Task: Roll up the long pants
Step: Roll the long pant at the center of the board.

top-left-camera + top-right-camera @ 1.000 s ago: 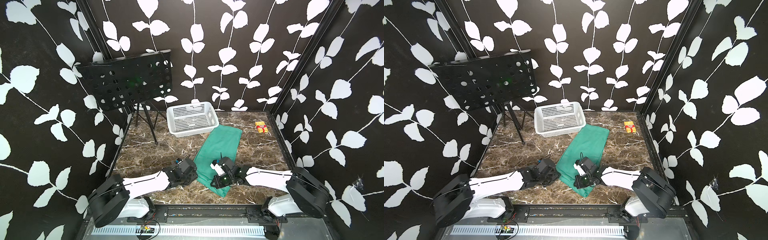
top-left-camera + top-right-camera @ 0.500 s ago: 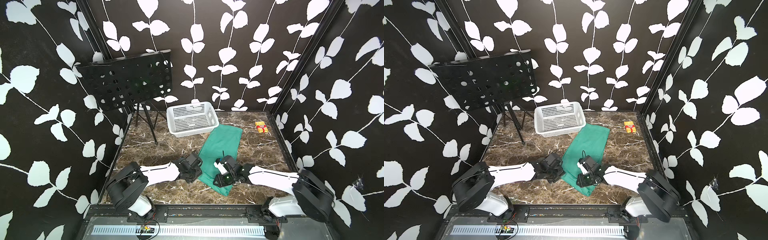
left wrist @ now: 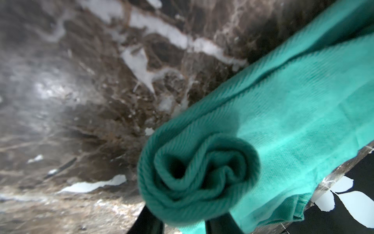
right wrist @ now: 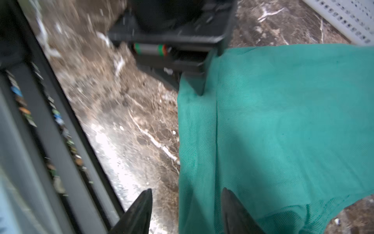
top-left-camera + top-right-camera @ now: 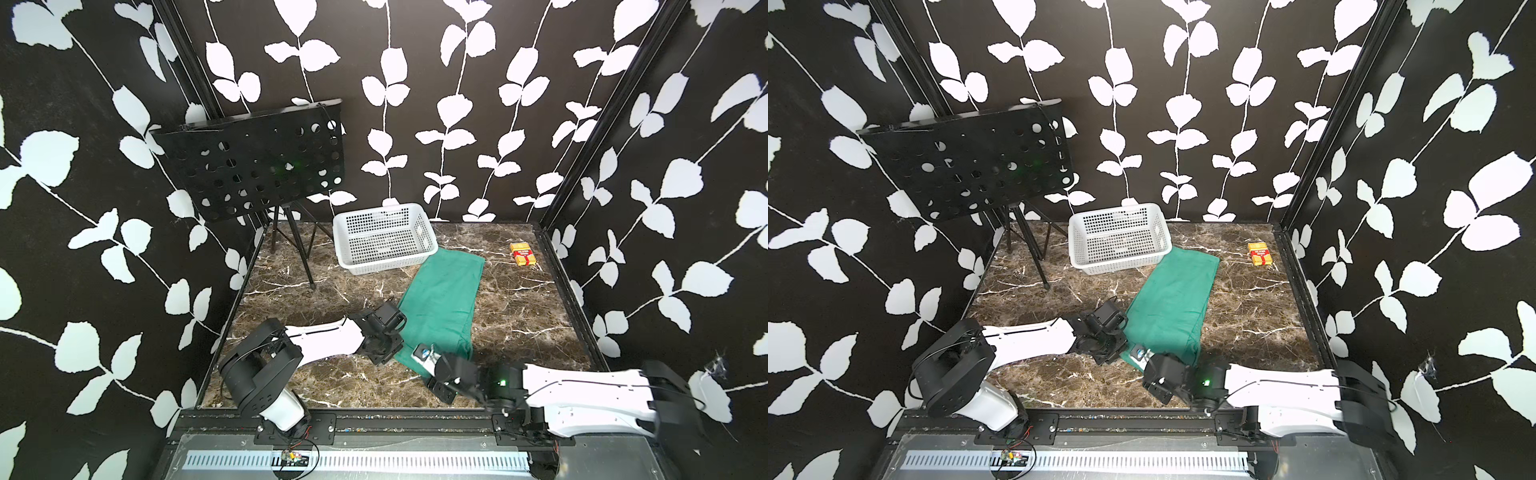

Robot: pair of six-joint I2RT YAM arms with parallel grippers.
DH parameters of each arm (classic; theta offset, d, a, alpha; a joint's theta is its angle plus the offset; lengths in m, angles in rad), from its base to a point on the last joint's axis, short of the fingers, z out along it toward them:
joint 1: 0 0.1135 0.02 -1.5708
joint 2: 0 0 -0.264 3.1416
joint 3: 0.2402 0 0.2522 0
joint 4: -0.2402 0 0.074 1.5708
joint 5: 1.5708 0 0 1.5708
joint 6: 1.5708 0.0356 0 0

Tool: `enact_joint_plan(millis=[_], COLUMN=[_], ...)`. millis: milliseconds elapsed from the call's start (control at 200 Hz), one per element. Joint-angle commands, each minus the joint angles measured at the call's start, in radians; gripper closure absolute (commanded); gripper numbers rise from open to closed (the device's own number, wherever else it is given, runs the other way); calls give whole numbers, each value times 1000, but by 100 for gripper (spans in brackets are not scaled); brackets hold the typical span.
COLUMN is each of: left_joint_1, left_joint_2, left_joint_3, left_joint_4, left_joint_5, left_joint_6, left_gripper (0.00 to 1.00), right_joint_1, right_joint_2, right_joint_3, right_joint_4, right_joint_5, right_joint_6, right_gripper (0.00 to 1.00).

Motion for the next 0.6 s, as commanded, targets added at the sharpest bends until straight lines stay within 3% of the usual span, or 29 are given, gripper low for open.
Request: enact_joint_plan(millis=[0, 270, 450, 595], left_joint_1=[6, 9, 12, 12], left_joint_2=[24, 20, -19, -136], left_joint_3=[-16, -20, -40, -72], left_joint_4=[-121, -127, -127, -130], left_joint_5=[-19, -24, -47, -110], left_joint_6=[-3, -13, -24, -30], left_gripper=[66, 66, 64, 52], right_joint_1=[38, 39, 25, -36], right_joint_2=[109, 286, 300, 215], right_joint_3=[40, 49, 47, 23], right_joint_4=[28, 61, 36, 70], right_joint_5=[135, 266, 277, 66], right_joint_6=[-66, -15, 31, 56], right_gripper=[42, 43, 81, 94])
